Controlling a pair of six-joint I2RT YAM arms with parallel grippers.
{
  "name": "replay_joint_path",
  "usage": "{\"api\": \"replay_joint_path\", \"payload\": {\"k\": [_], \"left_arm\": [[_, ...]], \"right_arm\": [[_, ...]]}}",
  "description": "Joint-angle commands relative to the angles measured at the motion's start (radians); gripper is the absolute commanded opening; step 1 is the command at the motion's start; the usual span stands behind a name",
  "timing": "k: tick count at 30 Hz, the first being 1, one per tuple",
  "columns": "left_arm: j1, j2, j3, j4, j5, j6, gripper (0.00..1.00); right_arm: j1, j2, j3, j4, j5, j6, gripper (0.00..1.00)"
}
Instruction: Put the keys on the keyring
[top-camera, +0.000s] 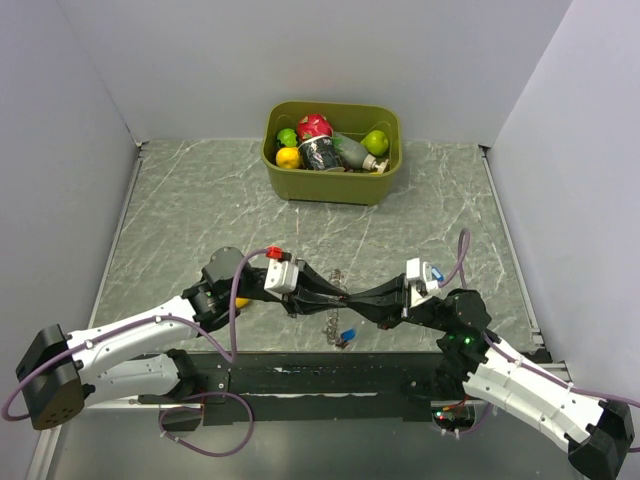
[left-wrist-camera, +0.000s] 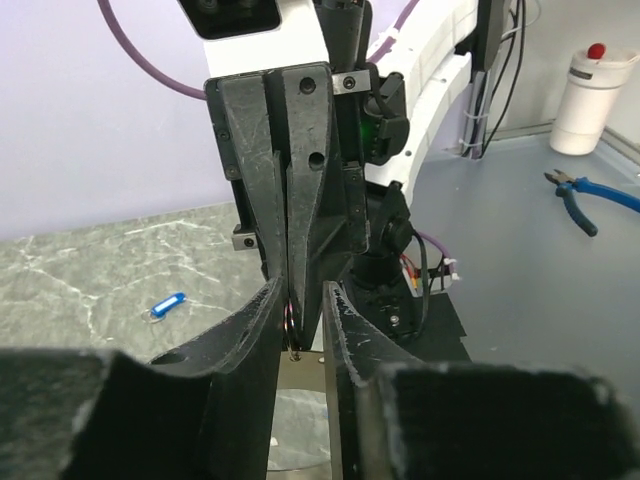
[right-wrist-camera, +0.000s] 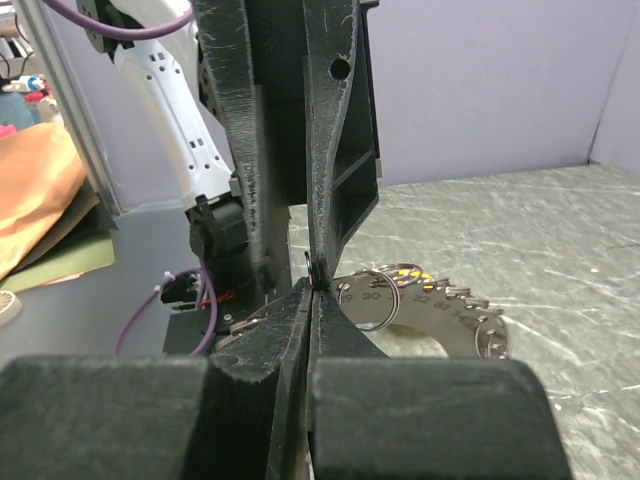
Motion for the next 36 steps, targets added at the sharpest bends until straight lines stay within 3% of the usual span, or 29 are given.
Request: {"api": "replay_joint_path", "payload": {"k": [1,6,10,17,28,36], "left_arm": [[-0.014,-0.021,0.018,-0.047,-0.024,0.033,0.28],[-0.014,-0.047,0.027,-0.135,-0.073,0.102,0.44],[-0.014,-0.103,-0.011,-0.103,-0.116,0.095,0.46],[-0.016,-0.153,-0.031,-0.124,-0.162,0.11,0.4],[-0.014,-0.094,-0.003,-0.143,-0.13,0.111,0.37],[-0.014,-0.066,0.0,-0.118,-0.13,0.107,0.25]], "right_arm": [[-0.001,-0.021,0.004,0.076,0.037,-0.002,0.0],[-0.001,-0.035,0.001,0.075,0.039,-0.002,0.0],[-0.001,-0.044,-0.001,0.066,0.043,-0.005,0.0],[-0.001,-0.043,-0.001,0.07,0.039,-0.004,0.0],[-0.001,-0.04,0.004,0.073,0.04,-0.004,0.0],[-0.003,-0.049,0.002,0.067,0.037,-0.002,0.0]]}}
